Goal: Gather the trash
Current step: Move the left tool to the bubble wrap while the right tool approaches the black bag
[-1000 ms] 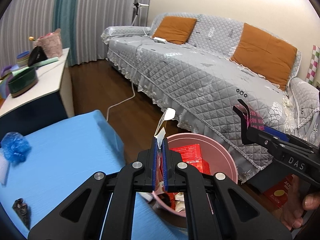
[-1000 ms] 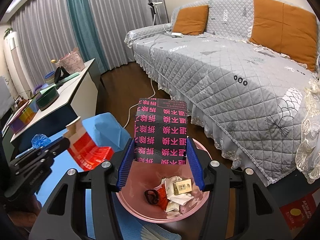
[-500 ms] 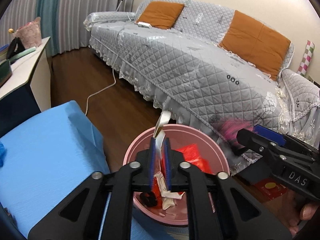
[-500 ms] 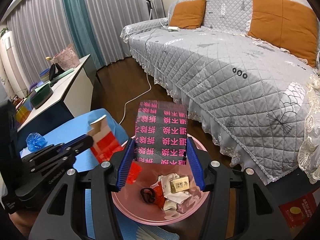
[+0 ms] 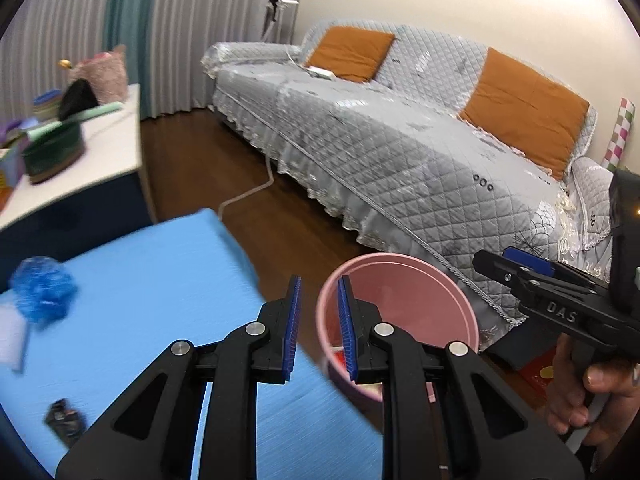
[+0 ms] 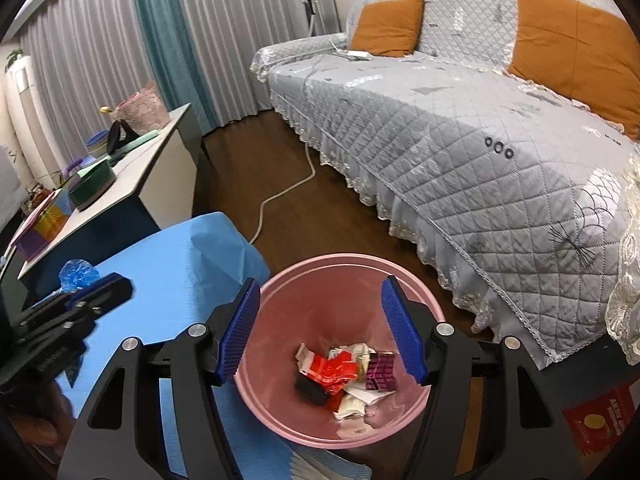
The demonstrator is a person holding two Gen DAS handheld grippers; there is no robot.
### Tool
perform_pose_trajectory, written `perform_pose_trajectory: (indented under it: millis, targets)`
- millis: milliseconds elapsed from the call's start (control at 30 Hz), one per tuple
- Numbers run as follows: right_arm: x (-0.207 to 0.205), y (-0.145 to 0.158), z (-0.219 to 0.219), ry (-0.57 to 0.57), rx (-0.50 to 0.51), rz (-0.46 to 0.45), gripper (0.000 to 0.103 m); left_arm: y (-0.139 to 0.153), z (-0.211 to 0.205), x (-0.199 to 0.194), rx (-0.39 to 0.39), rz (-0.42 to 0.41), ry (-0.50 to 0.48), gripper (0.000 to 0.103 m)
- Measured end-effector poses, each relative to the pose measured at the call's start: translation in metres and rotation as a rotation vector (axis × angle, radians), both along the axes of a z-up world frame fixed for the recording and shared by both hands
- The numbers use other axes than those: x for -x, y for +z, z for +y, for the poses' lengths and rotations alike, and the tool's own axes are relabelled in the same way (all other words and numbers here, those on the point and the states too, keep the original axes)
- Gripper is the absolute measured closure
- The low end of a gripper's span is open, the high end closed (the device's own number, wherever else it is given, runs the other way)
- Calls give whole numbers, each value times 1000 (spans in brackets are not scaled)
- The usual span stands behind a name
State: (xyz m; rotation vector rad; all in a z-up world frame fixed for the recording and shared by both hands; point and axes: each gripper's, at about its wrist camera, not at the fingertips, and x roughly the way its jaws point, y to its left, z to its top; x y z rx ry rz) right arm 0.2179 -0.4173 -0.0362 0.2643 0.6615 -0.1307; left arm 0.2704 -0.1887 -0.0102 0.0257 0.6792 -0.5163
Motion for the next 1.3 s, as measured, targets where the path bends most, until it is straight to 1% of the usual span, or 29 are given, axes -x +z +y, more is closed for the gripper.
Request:
perform_pose_trajectory:
  millis: [233,400,533,667,767,900,933,1000,1133,1300]
  targets:
    - [7,14,48,88,25,-57,40,32,72,23,-21,-70,74,84]
    - [11,24,86,161,20,-93,41,49,127,31,-50,-100,132,84]
    - [13,27,117,219,21,-110,44,56,173,32,-71,-110,188,84]
    - [14,27,144,272,25,-119,46,56,213,28,-90,-114,249,84]
    - [14,26,165,312,39,-120,46,49,243,25,-97,-109,303,84]
    - [15,21,191,377,39,-117,47,35,286,18,-53,-69,395,84]
    - [14,20,196,387,39,-115,49,33,293,16,-44,-58,412,84]
    - [13,16,208,413,33,-111,50,29,306,13,-31,-44,435,84]
    - [7,7,233,460,13,-95,56,24,320,7,-79,-66,463,84]
    - [2,0,260,512,9,-95,61,11,335,-4,-115,-48,487,84]
